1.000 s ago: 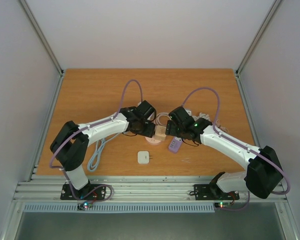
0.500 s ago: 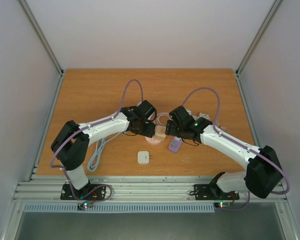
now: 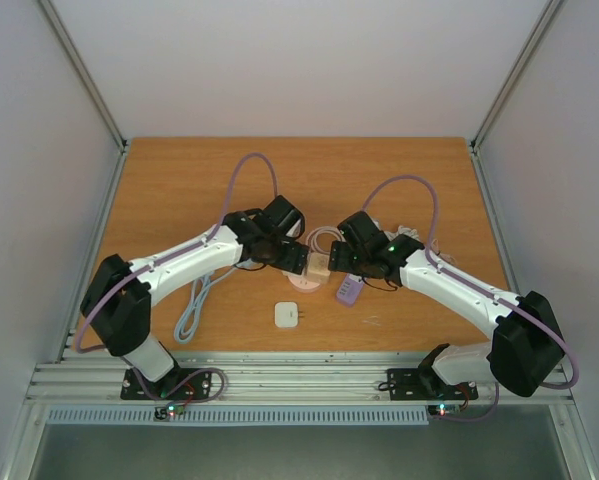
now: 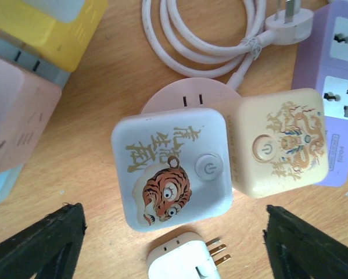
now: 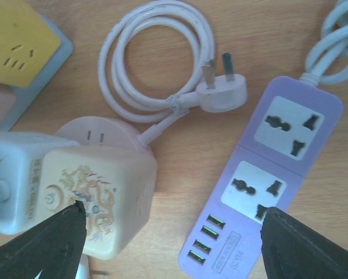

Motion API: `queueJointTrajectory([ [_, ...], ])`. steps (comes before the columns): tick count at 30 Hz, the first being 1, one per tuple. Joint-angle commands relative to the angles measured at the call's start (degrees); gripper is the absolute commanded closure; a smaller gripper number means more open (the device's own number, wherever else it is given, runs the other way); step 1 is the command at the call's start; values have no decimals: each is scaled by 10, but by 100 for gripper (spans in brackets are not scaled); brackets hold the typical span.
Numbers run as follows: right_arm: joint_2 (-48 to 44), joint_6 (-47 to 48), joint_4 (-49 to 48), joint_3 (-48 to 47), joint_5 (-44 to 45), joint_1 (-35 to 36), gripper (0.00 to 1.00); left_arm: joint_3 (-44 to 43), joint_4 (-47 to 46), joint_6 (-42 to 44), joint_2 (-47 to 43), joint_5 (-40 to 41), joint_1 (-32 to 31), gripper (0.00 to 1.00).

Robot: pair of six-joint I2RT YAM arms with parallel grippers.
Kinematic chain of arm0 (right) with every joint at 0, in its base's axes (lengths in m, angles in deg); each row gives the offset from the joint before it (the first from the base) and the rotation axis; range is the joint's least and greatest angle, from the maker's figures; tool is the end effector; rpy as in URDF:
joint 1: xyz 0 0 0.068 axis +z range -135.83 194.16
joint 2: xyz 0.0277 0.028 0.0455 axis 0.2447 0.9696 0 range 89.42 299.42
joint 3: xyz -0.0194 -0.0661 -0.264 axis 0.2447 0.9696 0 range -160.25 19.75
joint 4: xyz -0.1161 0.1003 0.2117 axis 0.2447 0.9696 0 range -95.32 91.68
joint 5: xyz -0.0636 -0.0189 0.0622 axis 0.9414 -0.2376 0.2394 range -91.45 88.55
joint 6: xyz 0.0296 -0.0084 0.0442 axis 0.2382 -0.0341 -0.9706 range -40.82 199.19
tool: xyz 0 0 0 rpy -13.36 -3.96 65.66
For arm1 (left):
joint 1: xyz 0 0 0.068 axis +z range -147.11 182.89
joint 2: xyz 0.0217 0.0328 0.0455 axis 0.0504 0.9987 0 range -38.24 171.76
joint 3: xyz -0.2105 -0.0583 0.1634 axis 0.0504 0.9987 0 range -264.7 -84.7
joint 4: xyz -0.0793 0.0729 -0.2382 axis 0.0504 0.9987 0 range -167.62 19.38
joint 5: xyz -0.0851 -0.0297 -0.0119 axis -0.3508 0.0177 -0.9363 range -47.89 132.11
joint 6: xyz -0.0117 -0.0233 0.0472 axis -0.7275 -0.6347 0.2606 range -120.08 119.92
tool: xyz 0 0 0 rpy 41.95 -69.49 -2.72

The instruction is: Insert the plug

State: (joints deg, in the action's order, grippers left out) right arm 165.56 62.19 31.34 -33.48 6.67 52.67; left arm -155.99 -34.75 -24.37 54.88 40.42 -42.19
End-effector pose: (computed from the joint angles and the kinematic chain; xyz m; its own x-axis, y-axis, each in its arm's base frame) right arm 0.2074 0.1587 0.2355 -0.8090 -0.2739 -0.5200 -0.3387 0.9404 0.0316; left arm 0.2329 -0.2351 0.2426 -0.8767 0.2968 -0.3785 0.3906 0.8986 -0.2000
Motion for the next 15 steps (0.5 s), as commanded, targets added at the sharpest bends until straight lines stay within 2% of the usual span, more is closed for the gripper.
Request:
queueJointTrajectory([
  [1, 8, 42, -28, -26, -48, -4, 20, 9, -20, -2, -33, 22, 4, 20],
  [4, 21, 69, -47, -40, -105, -3, 33, 27, -40, -18, -46, 26, 15, 36],
  [7, 36, 86, -83, -49, -171, -3, 51, 52, -64, -32, -52, 19, 28, 47],
  [11, 74, 88, -108, -72, -236, -2, 69, 74, -90, -42, -44, -31, 47, 51],
  [15, 112, 83, -121, -86, -274, 0, 79, 87, -114, -47, -34, -63, 56, 52],
])
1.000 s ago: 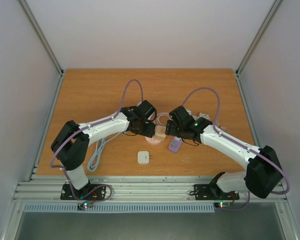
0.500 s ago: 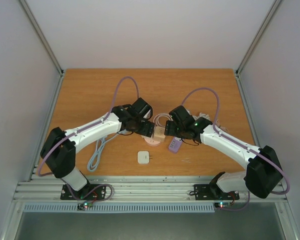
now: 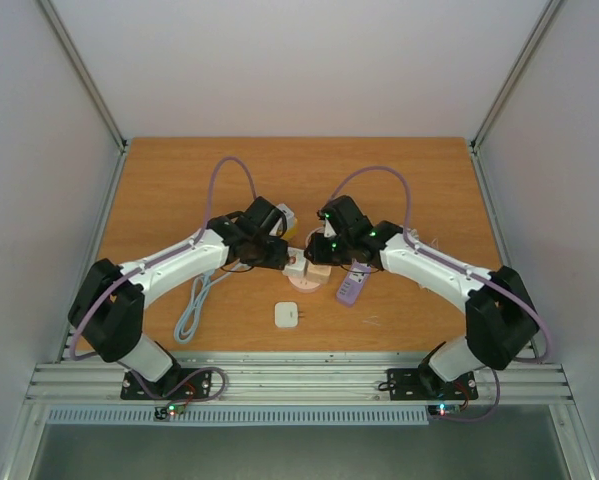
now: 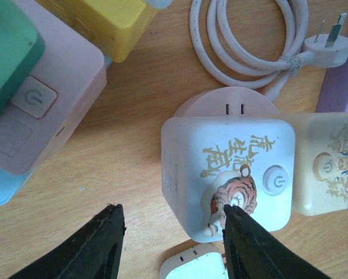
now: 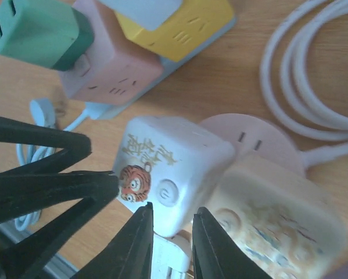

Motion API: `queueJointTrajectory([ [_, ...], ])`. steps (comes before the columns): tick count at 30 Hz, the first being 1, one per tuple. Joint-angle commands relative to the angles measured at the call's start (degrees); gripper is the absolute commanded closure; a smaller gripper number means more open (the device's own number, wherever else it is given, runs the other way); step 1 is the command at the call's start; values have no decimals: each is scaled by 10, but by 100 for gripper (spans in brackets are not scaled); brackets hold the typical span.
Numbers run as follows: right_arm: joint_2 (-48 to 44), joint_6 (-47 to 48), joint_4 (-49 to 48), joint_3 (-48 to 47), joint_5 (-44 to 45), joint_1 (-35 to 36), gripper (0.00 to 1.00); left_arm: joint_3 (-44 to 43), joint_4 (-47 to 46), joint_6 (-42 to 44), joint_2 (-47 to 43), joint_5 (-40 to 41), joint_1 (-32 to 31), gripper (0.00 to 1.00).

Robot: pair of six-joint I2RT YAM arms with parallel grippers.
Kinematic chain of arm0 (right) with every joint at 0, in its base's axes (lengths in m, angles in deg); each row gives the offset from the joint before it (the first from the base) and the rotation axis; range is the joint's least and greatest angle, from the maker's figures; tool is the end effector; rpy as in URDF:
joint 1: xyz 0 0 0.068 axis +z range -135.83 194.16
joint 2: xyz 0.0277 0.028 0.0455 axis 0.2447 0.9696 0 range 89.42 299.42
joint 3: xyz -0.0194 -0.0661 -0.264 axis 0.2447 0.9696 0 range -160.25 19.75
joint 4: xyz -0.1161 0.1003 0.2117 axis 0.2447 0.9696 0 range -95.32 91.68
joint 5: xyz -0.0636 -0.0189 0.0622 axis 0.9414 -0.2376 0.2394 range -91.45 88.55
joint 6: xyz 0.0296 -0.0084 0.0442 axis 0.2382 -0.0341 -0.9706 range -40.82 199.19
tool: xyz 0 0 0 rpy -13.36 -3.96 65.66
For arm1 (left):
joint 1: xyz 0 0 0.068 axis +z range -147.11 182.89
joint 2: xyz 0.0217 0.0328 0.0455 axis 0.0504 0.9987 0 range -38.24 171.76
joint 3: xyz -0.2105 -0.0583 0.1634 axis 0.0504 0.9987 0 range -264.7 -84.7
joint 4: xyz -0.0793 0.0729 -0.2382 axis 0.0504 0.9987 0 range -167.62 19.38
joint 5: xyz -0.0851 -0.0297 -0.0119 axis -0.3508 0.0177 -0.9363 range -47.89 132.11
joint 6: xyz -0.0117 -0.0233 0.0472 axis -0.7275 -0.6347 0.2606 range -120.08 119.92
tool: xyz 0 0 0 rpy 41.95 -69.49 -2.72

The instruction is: Insert the plug

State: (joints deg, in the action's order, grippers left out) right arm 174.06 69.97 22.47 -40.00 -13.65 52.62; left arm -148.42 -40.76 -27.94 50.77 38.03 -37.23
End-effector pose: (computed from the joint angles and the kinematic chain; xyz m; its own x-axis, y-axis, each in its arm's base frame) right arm 0.2371 0.1980 0.2412 -0.7281 -0.3784 -0.5716 -0.5994 0.7560 0.2630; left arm 0.2382 -0.2042 0.2301 -0.9100 0.1573 -0.3836 0.2747 0.9217 -0.2739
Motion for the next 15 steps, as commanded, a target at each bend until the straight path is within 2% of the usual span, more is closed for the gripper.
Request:
queueJointTrajectory([
  [1, 33, 4, -37, -21, -77, 0, 80, 15, -58, -10, 9, -42, 8, 52],
  [7, 64, -1, -45, -24, -95, 0, 85, 21, -67, -7, 27, -60, 10, 53],
  [15, 97, -22, 16, 2, -13, 0, 86, 36, -48, 2, 58, -44, 9, 59],
])
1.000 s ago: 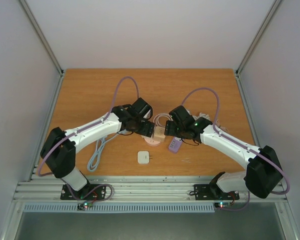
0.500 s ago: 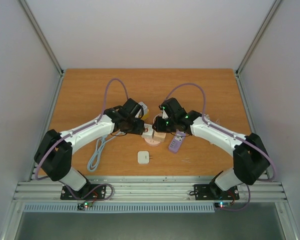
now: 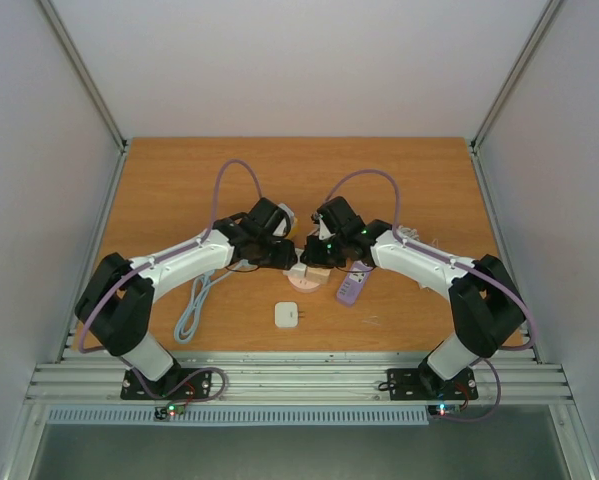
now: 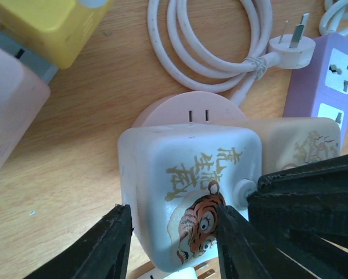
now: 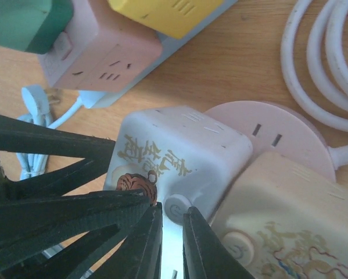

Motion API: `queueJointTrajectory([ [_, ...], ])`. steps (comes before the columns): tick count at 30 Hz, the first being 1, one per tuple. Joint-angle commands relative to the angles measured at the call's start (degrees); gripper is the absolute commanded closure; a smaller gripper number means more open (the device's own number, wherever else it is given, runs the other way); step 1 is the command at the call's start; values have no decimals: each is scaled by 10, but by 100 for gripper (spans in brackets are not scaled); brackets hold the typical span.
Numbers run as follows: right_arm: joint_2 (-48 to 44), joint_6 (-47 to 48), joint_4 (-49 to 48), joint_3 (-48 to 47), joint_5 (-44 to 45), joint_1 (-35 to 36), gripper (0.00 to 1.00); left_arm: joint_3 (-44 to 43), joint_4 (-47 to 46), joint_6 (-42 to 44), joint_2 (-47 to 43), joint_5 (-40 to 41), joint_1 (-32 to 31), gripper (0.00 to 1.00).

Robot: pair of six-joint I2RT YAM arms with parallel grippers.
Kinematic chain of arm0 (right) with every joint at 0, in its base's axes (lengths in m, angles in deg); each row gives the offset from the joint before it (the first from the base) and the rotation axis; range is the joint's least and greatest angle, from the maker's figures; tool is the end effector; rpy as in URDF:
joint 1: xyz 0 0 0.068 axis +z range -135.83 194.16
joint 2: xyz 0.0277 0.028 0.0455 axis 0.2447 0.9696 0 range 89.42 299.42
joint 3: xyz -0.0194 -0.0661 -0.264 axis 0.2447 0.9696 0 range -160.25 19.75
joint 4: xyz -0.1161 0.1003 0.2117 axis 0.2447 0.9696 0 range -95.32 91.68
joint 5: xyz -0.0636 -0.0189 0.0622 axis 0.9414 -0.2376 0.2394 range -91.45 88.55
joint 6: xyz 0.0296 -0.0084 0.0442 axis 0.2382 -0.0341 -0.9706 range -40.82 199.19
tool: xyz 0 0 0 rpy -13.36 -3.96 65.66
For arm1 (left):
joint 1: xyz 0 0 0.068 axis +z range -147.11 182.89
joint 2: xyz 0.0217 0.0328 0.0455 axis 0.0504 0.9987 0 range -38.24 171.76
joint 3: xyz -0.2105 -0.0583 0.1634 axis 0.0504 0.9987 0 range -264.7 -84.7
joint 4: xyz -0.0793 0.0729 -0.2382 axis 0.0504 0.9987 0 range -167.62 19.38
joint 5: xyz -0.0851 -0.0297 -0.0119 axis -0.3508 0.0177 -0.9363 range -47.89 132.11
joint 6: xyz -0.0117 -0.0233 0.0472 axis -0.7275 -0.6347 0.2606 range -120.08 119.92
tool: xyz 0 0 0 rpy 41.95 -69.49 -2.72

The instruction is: Insert the plug

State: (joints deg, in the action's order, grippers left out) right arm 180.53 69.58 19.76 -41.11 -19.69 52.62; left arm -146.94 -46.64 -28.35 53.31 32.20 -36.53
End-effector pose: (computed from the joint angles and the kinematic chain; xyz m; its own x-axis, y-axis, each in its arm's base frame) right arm 0.2501 0.2129 0.2172 -0.7568 -0.3987 -0.5180 -0.6124 0.7094 0.3488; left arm 0.2465 -0.2107 0.2150 -0.9184 0.1510 -0.3657 0.2911 0.8838 -0.3663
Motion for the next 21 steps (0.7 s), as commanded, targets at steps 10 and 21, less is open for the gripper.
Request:
queueJointTrajectory([
  [10, 46, -31, 65, 6, 86, 1, 87, 30, 25, 8, 64, 34, -2, 68],
  [21, 69, -32, 83, -15, 100, 13, 86, 70, -2, 4, 86, 27, -3, 73],
])
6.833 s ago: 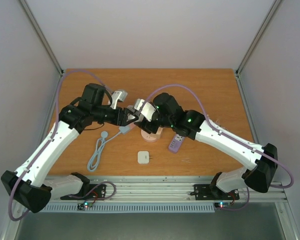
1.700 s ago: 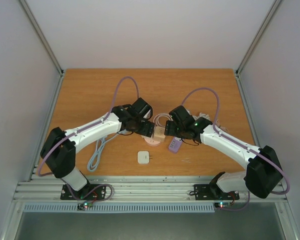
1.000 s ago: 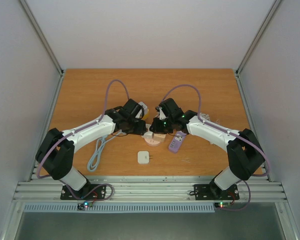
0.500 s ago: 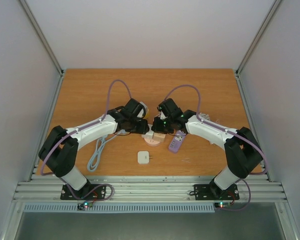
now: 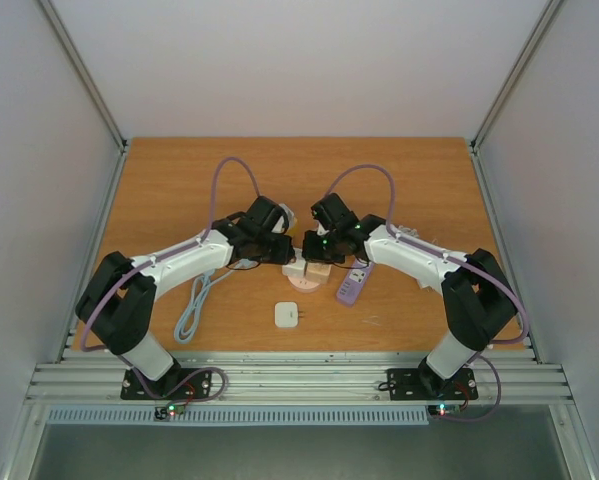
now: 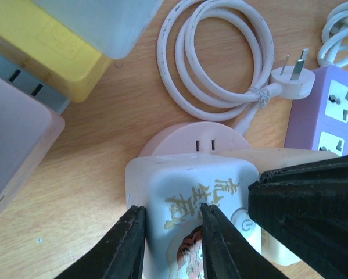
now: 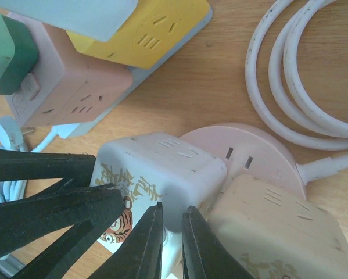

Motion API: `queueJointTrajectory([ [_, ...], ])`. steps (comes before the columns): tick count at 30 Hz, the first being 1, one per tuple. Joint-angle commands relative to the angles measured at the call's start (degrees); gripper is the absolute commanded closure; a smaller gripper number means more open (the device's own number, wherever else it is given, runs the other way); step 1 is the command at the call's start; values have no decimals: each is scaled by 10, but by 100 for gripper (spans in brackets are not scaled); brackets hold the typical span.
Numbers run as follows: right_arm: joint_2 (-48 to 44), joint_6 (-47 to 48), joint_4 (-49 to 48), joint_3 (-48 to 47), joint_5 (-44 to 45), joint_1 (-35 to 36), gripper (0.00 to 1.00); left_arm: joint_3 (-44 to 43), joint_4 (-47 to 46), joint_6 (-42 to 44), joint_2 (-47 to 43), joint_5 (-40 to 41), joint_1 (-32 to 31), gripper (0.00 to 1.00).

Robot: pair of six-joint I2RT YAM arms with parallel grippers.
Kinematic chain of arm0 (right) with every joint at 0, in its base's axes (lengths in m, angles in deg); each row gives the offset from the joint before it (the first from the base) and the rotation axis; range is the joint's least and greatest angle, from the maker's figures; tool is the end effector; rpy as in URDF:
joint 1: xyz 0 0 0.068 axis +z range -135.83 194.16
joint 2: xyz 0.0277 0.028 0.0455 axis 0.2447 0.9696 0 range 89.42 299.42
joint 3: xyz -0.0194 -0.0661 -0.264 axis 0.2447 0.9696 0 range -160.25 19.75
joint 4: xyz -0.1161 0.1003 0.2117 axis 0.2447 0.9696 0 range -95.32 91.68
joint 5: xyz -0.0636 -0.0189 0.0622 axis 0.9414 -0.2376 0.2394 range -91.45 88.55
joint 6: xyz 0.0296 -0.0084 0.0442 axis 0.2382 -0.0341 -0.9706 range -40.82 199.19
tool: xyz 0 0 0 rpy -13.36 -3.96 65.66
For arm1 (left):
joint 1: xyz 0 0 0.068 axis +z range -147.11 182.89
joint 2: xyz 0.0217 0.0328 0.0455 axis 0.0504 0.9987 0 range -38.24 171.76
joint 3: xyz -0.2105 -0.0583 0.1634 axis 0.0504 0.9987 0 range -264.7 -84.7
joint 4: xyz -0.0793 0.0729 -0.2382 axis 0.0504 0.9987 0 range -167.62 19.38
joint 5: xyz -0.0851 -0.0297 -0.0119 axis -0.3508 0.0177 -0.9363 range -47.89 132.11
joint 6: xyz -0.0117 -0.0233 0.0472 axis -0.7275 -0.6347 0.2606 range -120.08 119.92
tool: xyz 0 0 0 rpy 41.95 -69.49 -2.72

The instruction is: Insert the plug

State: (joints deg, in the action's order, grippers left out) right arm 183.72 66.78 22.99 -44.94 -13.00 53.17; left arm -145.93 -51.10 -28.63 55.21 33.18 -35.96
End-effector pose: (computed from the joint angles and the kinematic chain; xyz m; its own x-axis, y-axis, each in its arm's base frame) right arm 0.2599 0.2197 0.2157 -0.7932 -0.3717 -0.4823 -0.5416 0.7927 0.2798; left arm 0.2549 -0.2125 0.2038 -0.9109 0.1275 -0.3924 0.2812 0.8877 -0.3645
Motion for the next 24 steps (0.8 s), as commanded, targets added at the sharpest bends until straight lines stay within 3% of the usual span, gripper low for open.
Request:
queueJointTrajectory([
  [1, 36, -6, 49, 24, 33, 8, 86, 60, 43, 7, 65, 16, -9, 73],
  [6, -10, 4, 38, 12, 47, 8, 84, 36, 47, 11, 35, 11, -9, 65],
  [10, -72, 21, 48, -2, 85, 7, 76, -7, 55, 19, -11, 19, -9, 56],
  [18, -195, 20, 134, 30, 302, -9, 50, -27, 37, 22, -112, 60, 2, 36],
  [24, -233, 6, 195, 82, 396, -68, 19, 28, 13, 21, -207, 98, 13, 20],
])
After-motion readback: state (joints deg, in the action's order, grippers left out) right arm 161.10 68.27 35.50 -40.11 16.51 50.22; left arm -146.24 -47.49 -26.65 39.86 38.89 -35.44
